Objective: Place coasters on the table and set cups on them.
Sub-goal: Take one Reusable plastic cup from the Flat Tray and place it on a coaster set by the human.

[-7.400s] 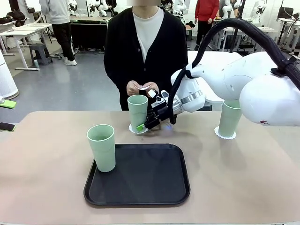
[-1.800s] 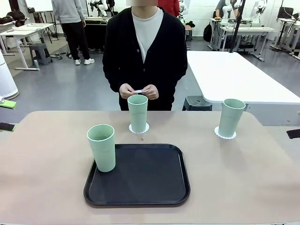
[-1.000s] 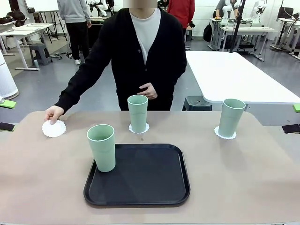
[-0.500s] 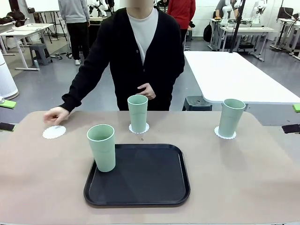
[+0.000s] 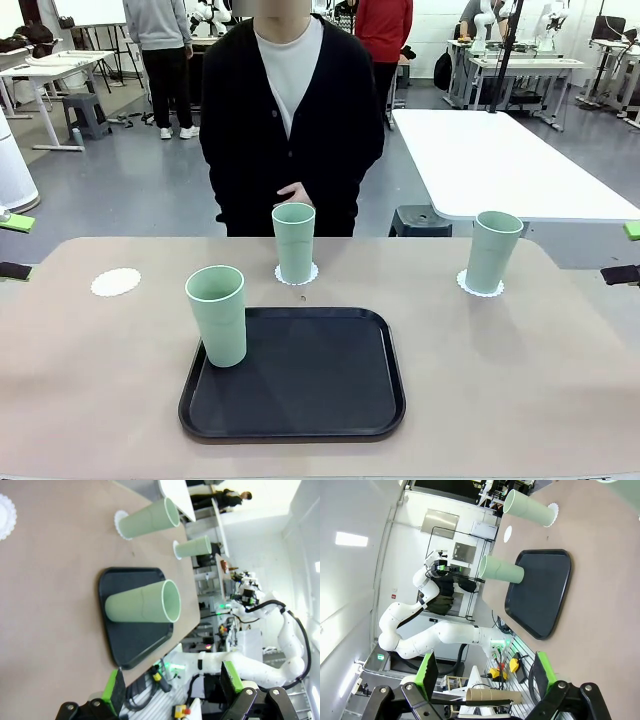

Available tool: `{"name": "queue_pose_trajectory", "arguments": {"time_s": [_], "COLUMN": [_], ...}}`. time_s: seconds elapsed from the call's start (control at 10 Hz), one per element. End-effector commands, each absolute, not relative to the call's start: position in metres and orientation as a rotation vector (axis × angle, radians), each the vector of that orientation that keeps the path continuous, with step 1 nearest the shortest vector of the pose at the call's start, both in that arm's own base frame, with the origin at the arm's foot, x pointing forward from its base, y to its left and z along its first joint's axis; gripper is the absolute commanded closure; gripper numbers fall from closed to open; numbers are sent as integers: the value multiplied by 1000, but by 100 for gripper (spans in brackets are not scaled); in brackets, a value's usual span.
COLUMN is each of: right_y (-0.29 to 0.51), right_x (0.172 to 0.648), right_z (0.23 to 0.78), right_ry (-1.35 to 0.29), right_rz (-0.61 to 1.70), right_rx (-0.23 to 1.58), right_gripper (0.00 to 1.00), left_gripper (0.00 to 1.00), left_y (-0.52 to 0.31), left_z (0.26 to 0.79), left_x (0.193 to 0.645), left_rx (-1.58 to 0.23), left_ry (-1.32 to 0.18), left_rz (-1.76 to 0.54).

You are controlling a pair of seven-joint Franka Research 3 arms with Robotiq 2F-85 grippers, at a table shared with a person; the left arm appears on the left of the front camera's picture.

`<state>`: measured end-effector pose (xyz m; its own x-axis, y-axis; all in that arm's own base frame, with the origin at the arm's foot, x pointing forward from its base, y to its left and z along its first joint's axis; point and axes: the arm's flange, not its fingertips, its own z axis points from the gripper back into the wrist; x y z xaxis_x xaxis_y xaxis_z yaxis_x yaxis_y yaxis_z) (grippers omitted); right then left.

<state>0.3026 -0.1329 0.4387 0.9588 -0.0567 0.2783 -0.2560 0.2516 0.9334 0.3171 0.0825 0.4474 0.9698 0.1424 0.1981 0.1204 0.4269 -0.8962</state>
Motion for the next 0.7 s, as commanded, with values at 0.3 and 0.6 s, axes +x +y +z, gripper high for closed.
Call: {"name": "queue_pose_trajectory", "arguments": {"time_s": [0.3, 0.6], "right_y": [-134, -134], "right_x": [302, 302], "right_z": [439, 439], "right_ry": [-282, -282], "right_rz": [143, 143], "right_rx": [1316, 1316], "right_gripper": [0, 0], "left_gripper": [0, 0], "left_y": [83, 68], "left_z": [447, 481], "left_x": [317, 381], "left_rx": [-1133, -731], "left_ry": [-260, -377], "left_rz": [14, -429]}}
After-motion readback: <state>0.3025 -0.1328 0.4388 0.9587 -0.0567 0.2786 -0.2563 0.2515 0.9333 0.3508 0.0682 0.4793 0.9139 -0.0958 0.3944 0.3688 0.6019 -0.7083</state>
